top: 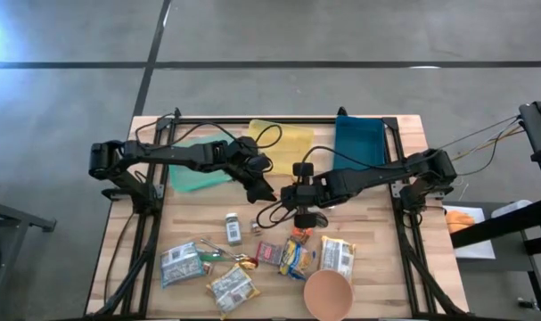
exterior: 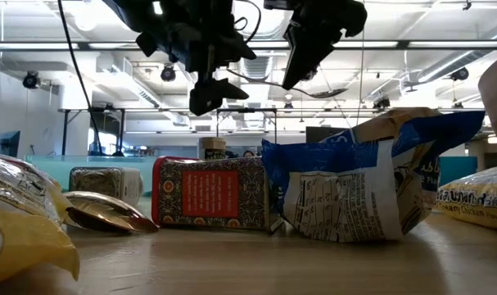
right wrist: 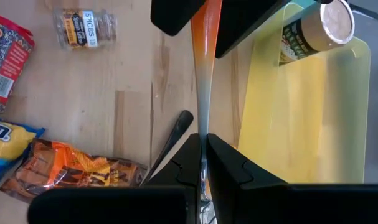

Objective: Pick & Place Food Item
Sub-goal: Put the orange spoon into the green bin

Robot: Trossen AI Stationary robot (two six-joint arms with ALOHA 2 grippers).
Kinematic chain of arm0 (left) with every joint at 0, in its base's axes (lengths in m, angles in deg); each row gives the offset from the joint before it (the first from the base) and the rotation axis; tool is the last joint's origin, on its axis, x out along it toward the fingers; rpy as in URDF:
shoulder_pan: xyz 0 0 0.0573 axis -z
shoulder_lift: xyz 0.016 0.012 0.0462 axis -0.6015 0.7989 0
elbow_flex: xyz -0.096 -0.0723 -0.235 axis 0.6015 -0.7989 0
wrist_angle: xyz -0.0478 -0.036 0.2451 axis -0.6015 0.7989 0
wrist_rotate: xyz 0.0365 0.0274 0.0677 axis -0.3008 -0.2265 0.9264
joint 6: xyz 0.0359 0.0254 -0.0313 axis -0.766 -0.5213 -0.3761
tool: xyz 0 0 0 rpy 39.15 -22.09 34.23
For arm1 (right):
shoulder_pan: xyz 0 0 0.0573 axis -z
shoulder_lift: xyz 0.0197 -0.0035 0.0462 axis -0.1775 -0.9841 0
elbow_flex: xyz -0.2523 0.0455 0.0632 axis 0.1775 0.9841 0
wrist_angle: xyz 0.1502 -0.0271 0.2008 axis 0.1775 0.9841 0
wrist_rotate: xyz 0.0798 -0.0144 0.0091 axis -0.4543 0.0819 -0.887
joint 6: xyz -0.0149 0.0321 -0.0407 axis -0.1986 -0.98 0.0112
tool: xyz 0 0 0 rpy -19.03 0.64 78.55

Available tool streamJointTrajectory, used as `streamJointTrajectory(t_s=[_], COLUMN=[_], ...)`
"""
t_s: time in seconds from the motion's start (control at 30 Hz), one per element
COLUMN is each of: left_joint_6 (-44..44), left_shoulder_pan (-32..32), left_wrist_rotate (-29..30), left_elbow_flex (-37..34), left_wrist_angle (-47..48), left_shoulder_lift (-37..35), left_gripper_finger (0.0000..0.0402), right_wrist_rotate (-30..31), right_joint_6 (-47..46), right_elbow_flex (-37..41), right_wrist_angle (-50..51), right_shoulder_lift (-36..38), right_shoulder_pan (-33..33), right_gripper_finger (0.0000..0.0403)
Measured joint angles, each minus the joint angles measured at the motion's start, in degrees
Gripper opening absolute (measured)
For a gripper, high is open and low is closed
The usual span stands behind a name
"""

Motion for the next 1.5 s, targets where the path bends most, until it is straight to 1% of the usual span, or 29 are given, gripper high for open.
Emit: streamJointTrajectory(t_s=[0.27,0.37,0.5,0.83,0.87,0.9,1.2,1.5], left_joint_6=[0.3,0.4,0.4,-0.1,-0.5,-0.7,-1.0,-1.0], left_shoulder_pan=[0.1,0.1,0.1,0.0,0.0,-0.1,0.0,-0.2], left_wrist_rotate=[-0.2,-0.2,-0.2,-0.1,-0.4,-0.6,-0.7,-0.1], left_elbow_flex=[0.0,0.0,0.0,-0.1,-0.1,-0.1,-0.1,0.0], left_wrist_angle=[0.0,0.3,0.3,0.5,0.6,0.6,0.9,1.5], left_shoulder_lift=[0.0,0.0,0.0,0.0,0.0,0.0,0.0,0.0], left_gripper_finger=[0.0281,0.0263,0.0208,0.0033,0.0018,0.0011,0.0003,0.0001], right_wrist_rotate=[0.1,0.0,0.0,-0.8,-0.8,-0.7,-0.8,-0.6], right_joint_6=[0.5,0.5,0.5,0.5,0.5,0.4,0.0,-4.6], right_elbow_flex=[0.0,0.0,0.0,0.1,0.1,0.1,0.1,0.1], right_wrist_angle=[-1.6,-1.6,-1.6,-1.7,-1.8,-1.8,-1.9,-2.0], right_shoulder_lift=[0.0,0.0,0.0,0.0,0.0,0.0,0.0,0.0], right_shoulder_pan=[0.0,0.0,0.0,-0.1,-0.2,-0.3,-0.8,-0.7], right_gripper_finger=[0.0013,0.0013,0.0013,0.0013,0.0013,0.0013,0.0013,0.0013])
